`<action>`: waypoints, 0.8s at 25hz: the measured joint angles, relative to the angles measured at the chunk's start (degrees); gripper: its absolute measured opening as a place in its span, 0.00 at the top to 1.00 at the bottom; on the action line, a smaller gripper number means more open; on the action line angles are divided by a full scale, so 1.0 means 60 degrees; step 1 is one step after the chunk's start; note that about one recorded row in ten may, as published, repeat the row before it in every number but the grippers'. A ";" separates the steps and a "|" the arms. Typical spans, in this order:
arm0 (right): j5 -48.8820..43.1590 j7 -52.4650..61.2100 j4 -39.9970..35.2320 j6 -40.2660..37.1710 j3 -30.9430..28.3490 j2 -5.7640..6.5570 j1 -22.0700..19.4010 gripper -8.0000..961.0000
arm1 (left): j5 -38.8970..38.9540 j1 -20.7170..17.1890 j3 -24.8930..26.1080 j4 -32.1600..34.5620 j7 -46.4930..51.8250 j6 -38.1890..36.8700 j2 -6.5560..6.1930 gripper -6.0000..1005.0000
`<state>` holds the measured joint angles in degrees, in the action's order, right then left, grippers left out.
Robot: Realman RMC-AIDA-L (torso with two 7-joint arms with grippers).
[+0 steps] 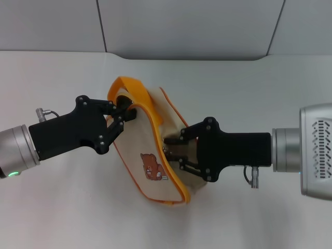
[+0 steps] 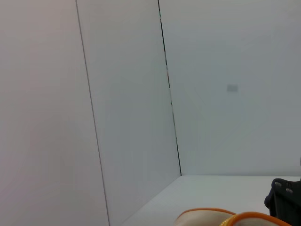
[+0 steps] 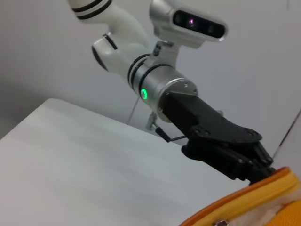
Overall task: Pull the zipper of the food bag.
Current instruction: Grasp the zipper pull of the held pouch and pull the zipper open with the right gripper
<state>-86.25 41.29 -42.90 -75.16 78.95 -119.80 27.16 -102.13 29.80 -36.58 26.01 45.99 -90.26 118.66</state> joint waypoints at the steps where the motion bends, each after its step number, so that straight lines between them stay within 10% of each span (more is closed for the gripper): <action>1: 0.0033 -0.0226 -0.0011 -0.0001 0.0060 -0.0001 -0.0052 0.60 | -0.0001 0.0000 0.0003 0.0000 0.0004 -0.0034 0.0000 0.95; 14: 0.0056 -0.0081 -0.0001 -0.0040 0.0031 0.0018 -0.0044 0.99 | 0.0004 -0.0001 0.0044 0.0000 0.0099 -0.0088 0.0005 0.95; 20: -0.0407 0.0521 -0.0214 -0.1157 -0.0197 0.0180 -0.0534 0.99 | 0.0030 -0.0001 0.0217 -0.0024 0.0109 0.0127 0.0011 0.95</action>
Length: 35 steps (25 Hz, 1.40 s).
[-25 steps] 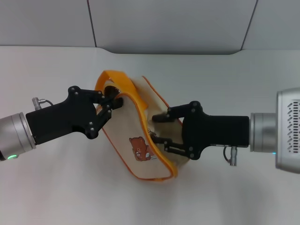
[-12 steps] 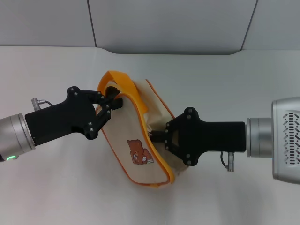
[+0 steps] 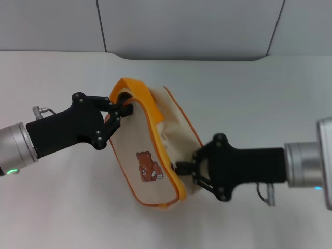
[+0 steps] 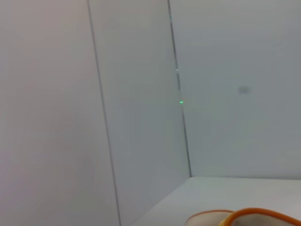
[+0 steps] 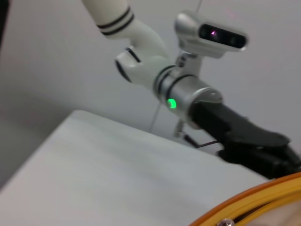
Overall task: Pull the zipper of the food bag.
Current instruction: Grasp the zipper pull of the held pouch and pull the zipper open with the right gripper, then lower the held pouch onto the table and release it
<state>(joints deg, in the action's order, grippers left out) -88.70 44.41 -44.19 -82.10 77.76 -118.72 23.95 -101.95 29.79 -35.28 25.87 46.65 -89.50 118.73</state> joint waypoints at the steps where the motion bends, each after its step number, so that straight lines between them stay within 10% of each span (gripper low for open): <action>1: -0.0191 0.0116 -0.0078 -0.0188 -0.0165 0.0014 -0.0131 0.99 | 0.0023 0.0000 0.0016 -0.0030 0.0003 0.0047 -0.0007 0.95; 18: 0.0225 0.0980 0.1933 -0.1877 -0.3420 -0.0087 0.0026 0.93 | 0.0099 -0.0214 0.0101 -0.0929 0.0199 0.0630 -0.0022 0.95; 24: 0.0226 0.1039 0.3506 -0.2776 -0.5316 -0.0010 0.0537 0.69 | 0.0092 -0.0529 0.0050 -0.1390 -0.0077 0.1194 -0.0009 0.95; 35: 0.0226 0.1042 0.3639 -0.2505 -0.5389 -0.0068 0.0652 0.26 | 0.0222 -0.0729 0.0576 -0.1390 0.0185 0.1114 -0.0042 0.92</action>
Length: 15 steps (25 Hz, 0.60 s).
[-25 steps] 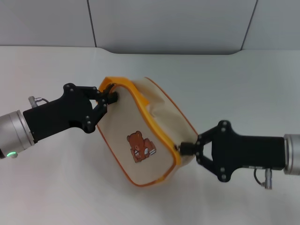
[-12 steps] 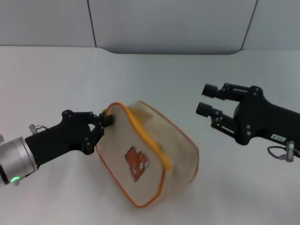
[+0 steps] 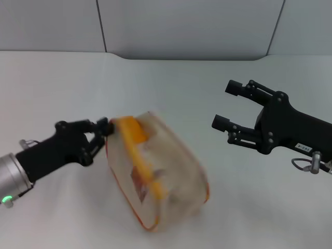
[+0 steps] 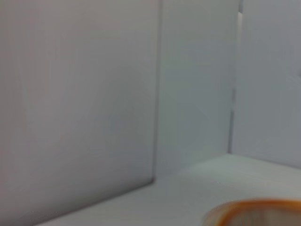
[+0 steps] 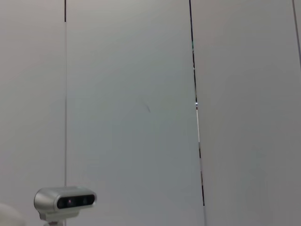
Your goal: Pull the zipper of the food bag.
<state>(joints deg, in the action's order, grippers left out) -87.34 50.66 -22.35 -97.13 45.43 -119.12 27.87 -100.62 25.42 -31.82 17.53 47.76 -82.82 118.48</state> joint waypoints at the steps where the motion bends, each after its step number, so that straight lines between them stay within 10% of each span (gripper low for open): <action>1: 0.0000 0.0007 0.0005 0.0033 -0.0001 0.0000 0.0006 0.25 | 0.0036 -0.0033 0.0231 0.0032 0.0077 -0.0054 -0.0014 0.91; 8: -0.0109 0.0754 -0.0066 0.0094 0.0092 0.0160 0.0103 0.14 | -0.0017 -0.0152 0.0605 0.0608 0.1760 -0.1475 -0.0510 0.72; 15: -0.1434 0.1966 -0.0246 -0.0933 0.0498 0.0865 0.0525 0.12 | -0.0346 0.0553 -0.1870 0.0770 0.3060 -0.4051 -0.1203 0.42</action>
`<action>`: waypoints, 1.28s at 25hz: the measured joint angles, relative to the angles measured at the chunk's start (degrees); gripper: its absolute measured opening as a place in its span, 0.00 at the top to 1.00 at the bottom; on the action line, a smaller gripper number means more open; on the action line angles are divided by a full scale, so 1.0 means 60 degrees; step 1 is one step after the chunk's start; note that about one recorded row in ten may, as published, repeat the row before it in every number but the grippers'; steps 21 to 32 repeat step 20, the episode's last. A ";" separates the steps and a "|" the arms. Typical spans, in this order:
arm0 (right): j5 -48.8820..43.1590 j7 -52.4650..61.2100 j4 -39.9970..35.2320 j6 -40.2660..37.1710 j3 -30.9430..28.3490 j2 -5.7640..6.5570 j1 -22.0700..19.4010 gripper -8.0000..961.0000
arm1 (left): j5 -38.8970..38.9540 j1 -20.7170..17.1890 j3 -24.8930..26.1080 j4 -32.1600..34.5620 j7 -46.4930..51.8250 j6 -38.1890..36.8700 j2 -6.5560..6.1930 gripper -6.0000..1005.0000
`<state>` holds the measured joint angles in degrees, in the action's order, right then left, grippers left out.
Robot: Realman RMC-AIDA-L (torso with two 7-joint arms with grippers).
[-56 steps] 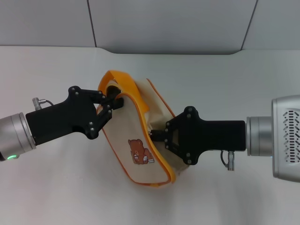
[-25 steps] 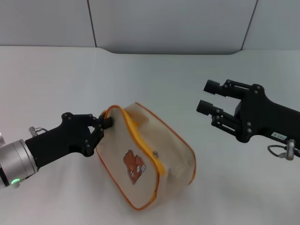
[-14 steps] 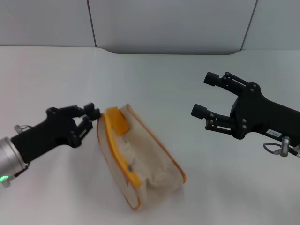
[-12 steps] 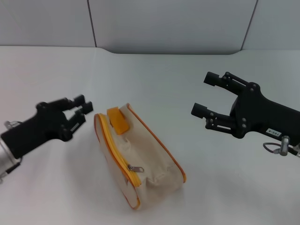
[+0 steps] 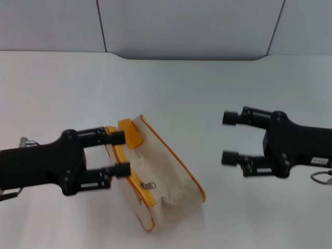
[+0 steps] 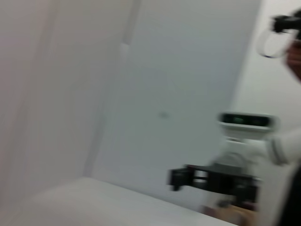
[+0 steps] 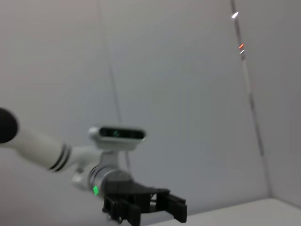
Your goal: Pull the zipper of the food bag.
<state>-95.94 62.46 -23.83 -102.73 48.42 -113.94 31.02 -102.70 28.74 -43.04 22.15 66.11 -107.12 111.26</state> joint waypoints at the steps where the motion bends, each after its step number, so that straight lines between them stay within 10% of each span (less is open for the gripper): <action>1: -0.0309 0.0101 -0.0098 -0.0159 0.0001 0.0051 0.0051 0.12 | -0.0001 0.0090 -0.0286 0.0066 0.0145 -0.0181 -0.0012 0.40; 15: -0.1061 0.0238 -0.0742 -0.0338 -0.0057 -0.0127 0.0051 0.12 | -0.0027 0.0128 -0.0676 0.0394 0.0237 -0.0041 0.0118 0.17; 32: -0.1061 0.0238 -0.0746 -0.0350 -0.0074 -0.0136 0.0046 0.12 | 0.0007 0.0131 -0.0673 0.0395 0.0233 -0.0019 0.0120 0.17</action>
